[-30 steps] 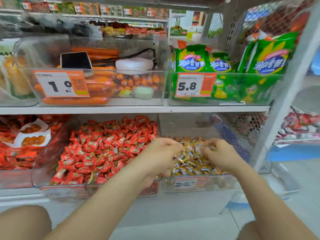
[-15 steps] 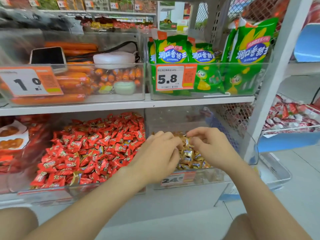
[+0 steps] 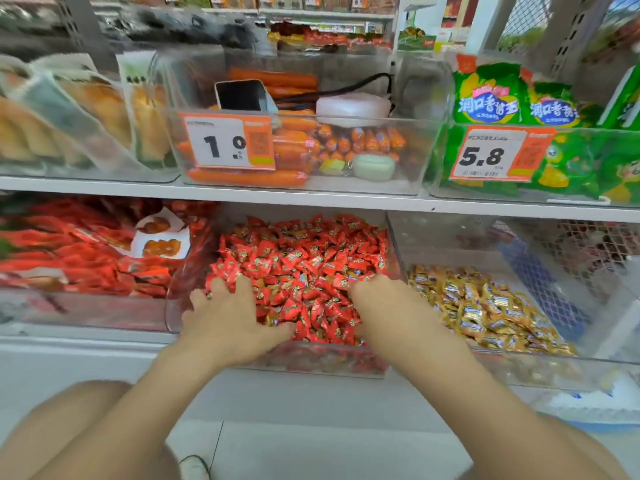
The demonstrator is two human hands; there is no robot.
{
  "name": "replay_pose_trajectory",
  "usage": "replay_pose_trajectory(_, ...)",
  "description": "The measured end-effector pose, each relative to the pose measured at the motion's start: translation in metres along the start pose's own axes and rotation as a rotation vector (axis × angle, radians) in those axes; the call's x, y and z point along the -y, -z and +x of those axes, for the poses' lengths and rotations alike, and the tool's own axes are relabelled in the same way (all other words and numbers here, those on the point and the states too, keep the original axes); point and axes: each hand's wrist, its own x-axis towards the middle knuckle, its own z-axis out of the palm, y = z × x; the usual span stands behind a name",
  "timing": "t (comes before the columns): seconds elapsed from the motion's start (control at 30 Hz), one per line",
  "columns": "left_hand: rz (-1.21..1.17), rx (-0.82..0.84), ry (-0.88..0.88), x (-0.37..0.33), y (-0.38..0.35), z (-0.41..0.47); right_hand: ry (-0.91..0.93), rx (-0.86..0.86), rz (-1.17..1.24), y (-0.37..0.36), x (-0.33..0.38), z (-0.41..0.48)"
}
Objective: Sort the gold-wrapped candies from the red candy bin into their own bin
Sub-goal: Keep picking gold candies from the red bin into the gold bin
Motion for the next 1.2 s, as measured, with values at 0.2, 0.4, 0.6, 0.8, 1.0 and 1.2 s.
replay_pose_trajectory(0.2,-0.158,0.329,-0.049,0.001,0.019,0.021,0.056,0.290,0.076,-0.002,0.003,0.021)
replay_pose_trajectory(0.4,-0.151,0.280,-0.091,0.001,0.012,0.032,-0.061,0.207,0.569,-0.018,-0.001,0.039)
replay_pose_trajectory(0.6,-0.211,-0.015,-0.221,0.009,0.006,0.037,0.007,-0.075,0.798,-0.021,0.014,0.054)
replay_pose_trajectory(0.8,0.028,-0.263,-0.240,0.019,0.011,0.041,0.281,-0.127,0.693,-0.011,0.007,0.063)
replay_pose_trajectory(1.0,0.078,-0.253,-0.343,0.016,0.015,0.031,0.241,-0.189,0.588,-0.015,-0.011,0.054)
replay_pose_trajectory(1.2,0.001,-0.478,-0.550,-0.002,0.011,0.023,0.248,-0.200,0.726,-0.018,-0.023,0.051)
